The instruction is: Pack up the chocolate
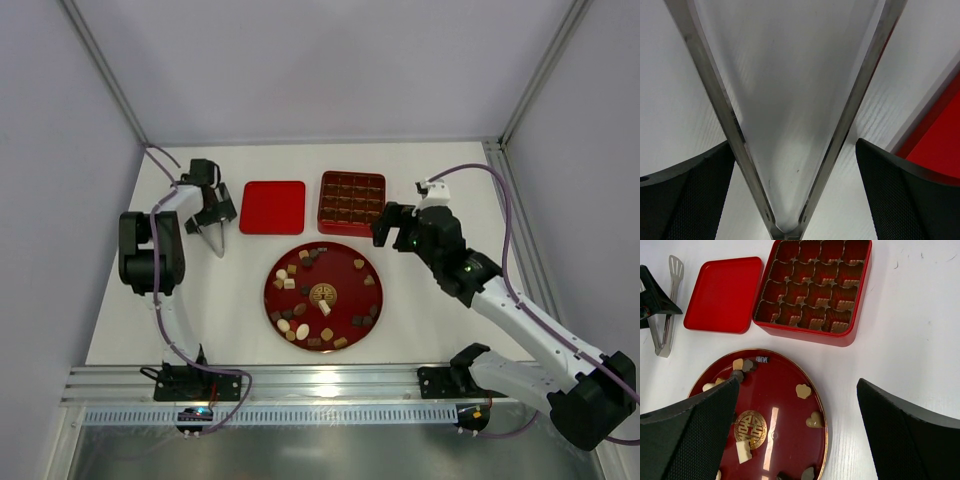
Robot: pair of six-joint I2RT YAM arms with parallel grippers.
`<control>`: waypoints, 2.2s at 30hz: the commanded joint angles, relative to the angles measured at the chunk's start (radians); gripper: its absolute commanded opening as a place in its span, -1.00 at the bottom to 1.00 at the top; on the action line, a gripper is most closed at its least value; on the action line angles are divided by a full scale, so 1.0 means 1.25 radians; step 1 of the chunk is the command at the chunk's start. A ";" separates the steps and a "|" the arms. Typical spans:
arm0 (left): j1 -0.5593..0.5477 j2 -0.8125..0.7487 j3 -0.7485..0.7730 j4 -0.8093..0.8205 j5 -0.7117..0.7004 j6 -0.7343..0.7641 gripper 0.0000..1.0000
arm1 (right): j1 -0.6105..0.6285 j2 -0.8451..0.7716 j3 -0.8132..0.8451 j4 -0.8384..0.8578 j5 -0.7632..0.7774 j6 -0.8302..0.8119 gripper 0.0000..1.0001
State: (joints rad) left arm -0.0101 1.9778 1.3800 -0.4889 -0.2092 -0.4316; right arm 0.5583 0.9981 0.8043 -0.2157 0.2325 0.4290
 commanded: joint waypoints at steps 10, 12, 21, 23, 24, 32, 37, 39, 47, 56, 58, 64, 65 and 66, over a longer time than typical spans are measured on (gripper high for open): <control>0.038 0.028 0.009 0.027 -0.001 0.003 0.85 | 0.000 -0.002 -0.029 0.023 -0.018 0.032 0.99; 0.039 0.029 0.005 0.028 0.002 0.007 0.82 | 0.000 0.003 -0.031 0.024 -0.022 0.036 0.99; 0.039 0.016 -0.012 0.018 0.013 -0.008 0.71 | 0.000 0.009 -0.034 0.023 -0.031 0.046 0.99; 0.039 0.012 -0.015 0.016 0.019 -0.007 0.69 | 0.000 0.008 -0.036 0.022 -0.037 0.048 0.99; 0.038 0.012 -0.017 0.014 0.019 -0.006 0.69 | 0.000 0.007 -0.036 0.020 -0.039 0.048 1.00; 0.036 0.027 0.008 -0.032 0.018 -0.007 0.62 | 0.000 -0.009 -0.047 0.019 -0.042 0.051 0.99; 0.030 0.027 0.012 -0.042 0.020 -0.008 0.55 | 0.000 -0.011 -0.047 0.017 -0.049 0.054 1.00; 0.023 0.024 0.013 -0.043 0.019 -0.006 0.54 | 0.000 -0.011 -0.048 0.017 -0.049 0.056 0.99; 0.018 0.017 0.020 -0.049 0.025 -0.003 0.52 | 0.000 -0.007 -0.053 0.022 -0.053 0.062 1.00; 0.015 0.006 -0.001 -0.059 0.031 0.003 0.72 | 0.000 0.005 -0.059 0.027 -0.056 0.069 0.99; 0.015 0.009 -0.004 -0.058 0.032 0.007 0.71 | 0.000 0.007 -0.063 0.029 -0.058 0.072 0.99; 0.017 0.020 -0.012 -0.063 0.041 0.009 0.68 | 0.000 0.009 -0.070 0.031 -0.063 0.074 0.99; 0.015 0.020 -0.013 -0.063 0.042 0.008 0.67 | 0.000 0.008 -0.070 0.033 -0.063 0.074 0.99; 0.015 0.023 -0.013 -0.063 0.042 0.007 0.63 | 0.000 0.009 -0.070 0.033 -0.063 0.074 0.99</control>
State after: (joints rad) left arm 0.0139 2.0010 1.3907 -0.5140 -0.1814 -0.4324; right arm 0.5583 1.0084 0.7158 -0.2108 0.1566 0.5095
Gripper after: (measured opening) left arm 0.822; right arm 0.996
